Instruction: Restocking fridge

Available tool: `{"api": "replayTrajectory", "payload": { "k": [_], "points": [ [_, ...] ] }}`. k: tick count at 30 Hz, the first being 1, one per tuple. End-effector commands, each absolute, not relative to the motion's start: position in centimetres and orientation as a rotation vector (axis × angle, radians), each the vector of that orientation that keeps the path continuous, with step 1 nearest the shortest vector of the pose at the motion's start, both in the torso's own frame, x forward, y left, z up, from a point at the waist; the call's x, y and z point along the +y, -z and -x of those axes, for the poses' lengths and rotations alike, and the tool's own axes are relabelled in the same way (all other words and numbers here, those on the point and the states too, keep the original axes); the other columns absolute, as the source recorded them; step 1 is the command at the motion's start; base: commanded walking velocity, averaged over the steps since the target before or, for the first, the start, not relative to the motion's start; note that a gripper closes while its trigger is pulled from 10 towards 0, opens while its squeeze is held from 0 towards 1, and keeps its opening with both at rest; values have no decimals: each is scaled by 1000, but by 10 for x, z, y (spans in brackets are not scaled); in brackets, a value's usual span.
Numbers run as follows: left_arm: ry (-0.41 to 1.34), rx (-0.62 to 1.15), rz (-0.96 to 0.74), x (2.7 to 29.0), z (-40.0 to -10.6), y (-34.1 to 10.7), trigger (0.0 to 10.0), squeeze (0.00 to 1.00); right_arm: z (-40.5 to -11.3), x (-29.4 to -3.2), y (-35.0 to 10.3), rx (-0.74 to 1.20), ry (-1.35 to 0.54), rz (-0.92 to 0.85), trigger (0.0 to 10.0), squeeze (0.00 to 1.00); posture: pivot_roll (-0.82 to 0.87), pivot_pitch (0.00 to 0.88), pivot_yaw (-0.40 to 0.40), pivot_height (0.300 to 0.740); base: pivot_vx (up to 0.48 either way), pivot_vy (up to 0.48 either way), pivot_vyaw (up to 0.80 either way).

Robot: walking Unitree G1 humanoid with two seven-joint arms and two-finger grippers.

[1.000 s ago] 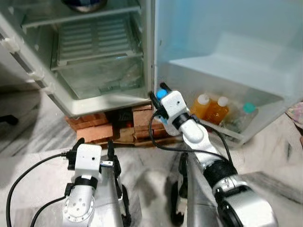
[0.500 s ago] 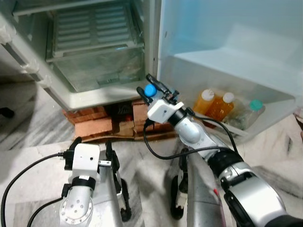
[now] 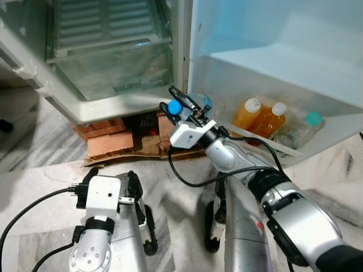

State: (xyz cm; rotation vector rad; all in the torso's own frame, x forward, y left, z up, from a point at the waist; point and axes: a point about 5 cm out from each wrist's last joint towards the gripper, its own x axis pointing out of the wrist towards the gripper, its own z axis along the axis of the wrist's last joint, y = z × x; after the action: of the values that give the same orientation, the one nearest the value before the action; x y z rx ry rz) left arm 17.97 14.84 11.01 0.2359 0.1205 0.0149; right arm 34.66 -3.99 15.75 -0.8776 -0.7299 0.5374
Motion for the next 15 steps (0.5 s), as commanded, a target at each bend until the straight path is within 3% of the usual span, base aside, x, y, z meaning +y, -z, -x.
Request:
{"api": "replayTrajectory", "payload": {
  "k": [1,8,15],
  "points": [
    [-8,154,-248,149,-173,-107,10000,0,-338,-37,-128,-639,-588,925,10000,0,153,404,40,520,0,0,0],
    [-19,163,-253,152,-170,-109,10000,0,-339,-26,-140,-738,-561,941,10000,0,157,414,42,520,0,0,0],
    [-9,176,-252,149,-170,-107,10000,0,-354,-48,-126,-380,-440,708,10000,0,155,411,37,520,0,0,0]
  ]
}}
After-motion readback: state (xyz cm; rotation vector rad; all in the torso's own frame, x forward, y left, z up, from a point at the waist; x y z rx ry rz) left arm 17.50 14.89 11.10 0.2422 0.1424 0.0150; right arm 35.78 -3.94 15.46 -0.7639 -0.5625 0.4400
